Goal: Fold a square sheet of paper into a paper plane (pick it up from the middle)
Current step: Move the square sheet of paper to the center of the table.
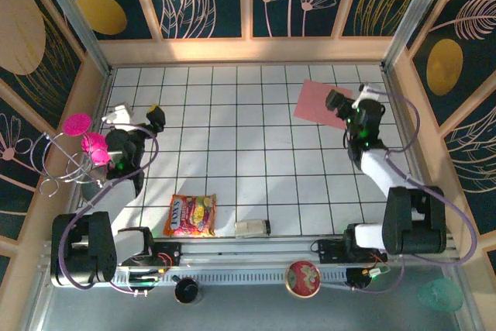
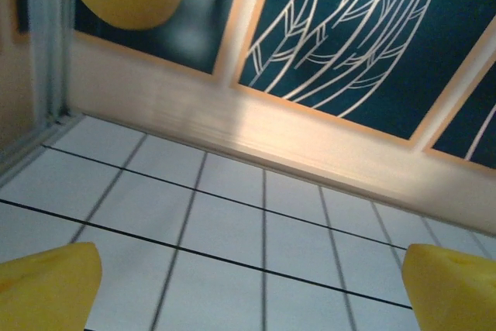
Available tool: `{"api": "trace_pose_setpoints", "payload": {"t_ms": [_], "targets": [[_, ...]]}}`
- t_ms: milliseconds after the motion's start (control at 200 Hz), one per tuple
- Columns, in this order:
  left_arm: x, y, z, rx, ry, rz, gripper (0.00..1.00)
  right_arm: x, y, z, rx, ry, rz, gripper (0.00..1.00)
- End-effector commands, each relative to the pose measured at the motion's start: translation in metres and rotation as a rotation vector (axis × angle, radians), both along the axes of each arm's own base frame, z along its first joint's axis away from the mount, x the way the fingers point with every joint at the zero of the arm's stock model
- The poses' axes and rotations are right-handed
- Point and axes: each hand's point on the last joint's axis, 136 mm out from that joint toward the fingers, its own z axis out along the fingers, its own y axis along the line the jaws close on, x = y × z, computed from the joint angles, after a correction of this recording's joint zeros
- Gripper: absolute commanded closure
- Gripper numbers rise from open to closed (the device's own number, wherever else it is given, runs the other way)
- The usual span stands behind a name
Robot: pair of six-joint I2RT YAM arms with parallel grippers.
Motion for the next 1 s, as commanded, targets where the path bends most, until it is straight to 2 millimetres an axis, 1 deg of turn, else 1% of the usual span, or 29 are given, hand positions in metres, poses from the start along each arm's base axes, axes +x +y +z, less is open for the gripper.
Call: {"api": "trace_pose_setpoints", "payload": {"t_ms": [0,60,100,165,210,235,335,526,536,626,746,821,921,996], "targets": [[0.002,-0.021,-0.020,-0.177,0.139,-0.100,0.01,-0.003,0.010,-0.059,0.107,0.295,-0.018,0.04],[0.004,-0.032,-0.021,-0.224,0.164,-0.154,0.01,0.006,0.016,-0.064,0.134,0.332,-0.010,0.06],[0.005,-0.039,-0.022,-0.247,0.174,-0.185,0.01,0.010,0.025,-0.068,0.159,0.358,0.028,0.08],[0.005,-0.054,-0.024,-0.255,0.182,-0.249,0.01,0.017,0.031,-0.073,0.184,0.381,0.039,0.09],[0.005,-0.060,-0.027,-0.254,0.196,-0.251,0.01,0.021,0.035,-0.074,0.204,0.387,0.049,0.09],[0.005,-0.062,-0.028,-0.252,0.205,-0.250,0.01,0.022,0.038,-0.078,0.215,0.400,0.056,0.09],[0.007,-0.078,-0.032,-0.255,0.242,-0.276,0.01,0.032,0.043,-0.088,0.242,0.443,0.063,0.09],[0.009,-0.115,-0.040,-0.297,0.304,-0.345,0.03,0.052,0.053,-0.106,0.289,0.516,0.083,0.10],[0.009,-0.117,-0.041,-0.297,0.307,-0.348,0.03,0.053,0.054,-0.109,0.291,0.526,0.083,0.10],[0.008,-0.141,-0.045,-0.298,0.337,-0.386,0.02,0.062,0.056,-0.117,0.311,0.569,0.074,0.11],[0.006,-0.174,-0.053,-0.295,0.380,-0.432,0.01,0.074,0.057,-0.131,0.325,0.623,0.061,0.13],[0.004,-0.194,-0.060,-0.296,0.411,-0.461,0.01,0.084,0.057,-0.134,0.325,0.635,0.053,0.15],[0.002,-0.214,-0.073,-0.314,0.456,-0.495,0.01,0.095,0.057,-0.140,0.324,0.649,0.043,0.16],[0.000,-0.223,-0.083,-0.325,0.490,-0.502,0.01,0.102,0.056,-0.144,0.318,0.658,0.035,0.18]]}}
